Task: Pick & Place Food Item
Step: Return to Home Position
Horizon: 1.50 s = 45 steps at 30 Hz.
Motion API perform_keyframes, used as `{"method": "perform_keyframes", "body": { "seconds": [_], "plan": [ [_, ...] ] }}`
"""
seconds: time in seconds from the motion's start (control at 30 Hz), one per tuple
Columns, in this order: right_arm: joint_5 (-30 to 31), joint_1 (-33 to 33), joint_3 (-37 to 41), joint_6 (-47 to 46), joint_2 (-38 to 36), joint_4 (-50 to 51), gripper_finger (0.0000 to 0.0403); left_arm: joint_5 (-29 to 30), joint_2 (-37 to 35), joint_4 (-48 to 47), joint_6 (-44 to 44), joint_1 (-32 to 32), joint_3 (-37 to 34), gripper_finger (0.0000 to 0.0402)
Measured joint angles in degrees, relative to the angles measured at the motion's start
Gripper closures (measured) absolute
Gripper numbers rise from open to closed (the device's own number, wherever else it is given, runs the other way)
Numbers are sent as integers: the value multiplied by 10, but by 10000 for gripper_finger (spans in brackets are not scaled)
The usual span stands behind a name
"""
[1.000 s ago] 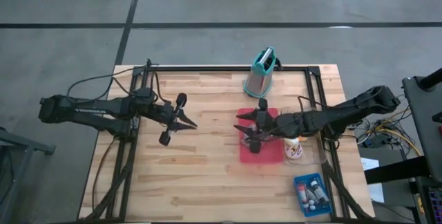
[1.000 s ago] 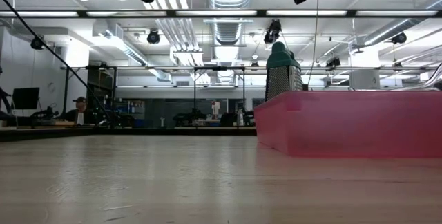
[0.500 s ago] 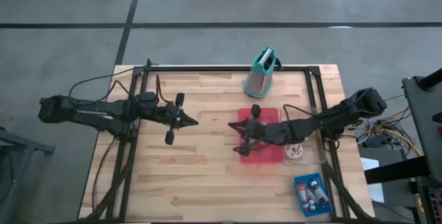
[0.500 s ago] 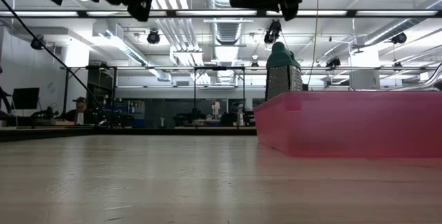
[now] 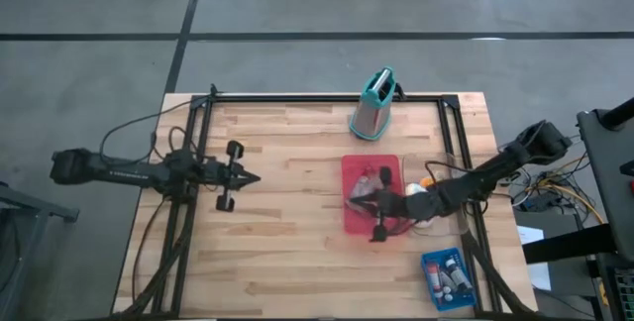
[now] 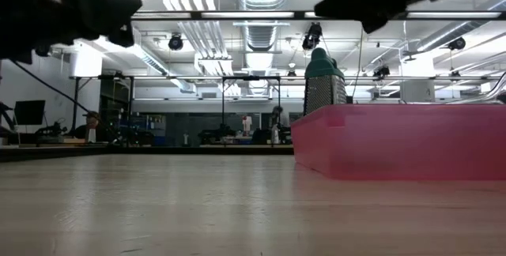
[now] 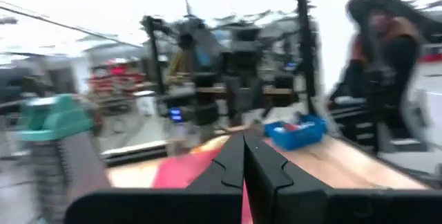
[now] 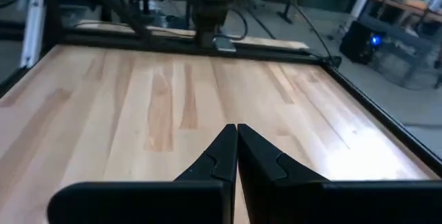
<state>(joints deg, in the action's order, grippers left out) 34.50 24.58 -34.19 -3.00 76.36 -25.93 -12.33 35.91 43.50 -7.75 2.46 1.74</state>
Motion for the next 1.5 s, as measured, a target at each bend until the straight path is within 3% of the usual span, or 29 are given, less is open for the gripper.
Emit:
{"method": "perform_keyframes", "body": {
  "seconds": [0.23, 0.6, 0.8, 1.23, 1.5],
  "plan": [
    [31, 5, 91, -7, -59, -74, 394, 89, -52, -79, -13, 0, -11, 397],
    [89, 37, 252, -103, -223, -87, 394, 90, -57, -87, -43, 0, -14, 396],
    [149, 67, 331, -48, -291, -182, 394, 90, -57, -89, -45, 0, -14, 396],
    [155, 75, 337, 179, -420, -184, 394, 103, -57, -84, -64, 1, -14, 396],
    [188, 50, 337, 116, -465, -55, 394, 103, -57, -73, -114, 1, -14, 396]
  ]
}}
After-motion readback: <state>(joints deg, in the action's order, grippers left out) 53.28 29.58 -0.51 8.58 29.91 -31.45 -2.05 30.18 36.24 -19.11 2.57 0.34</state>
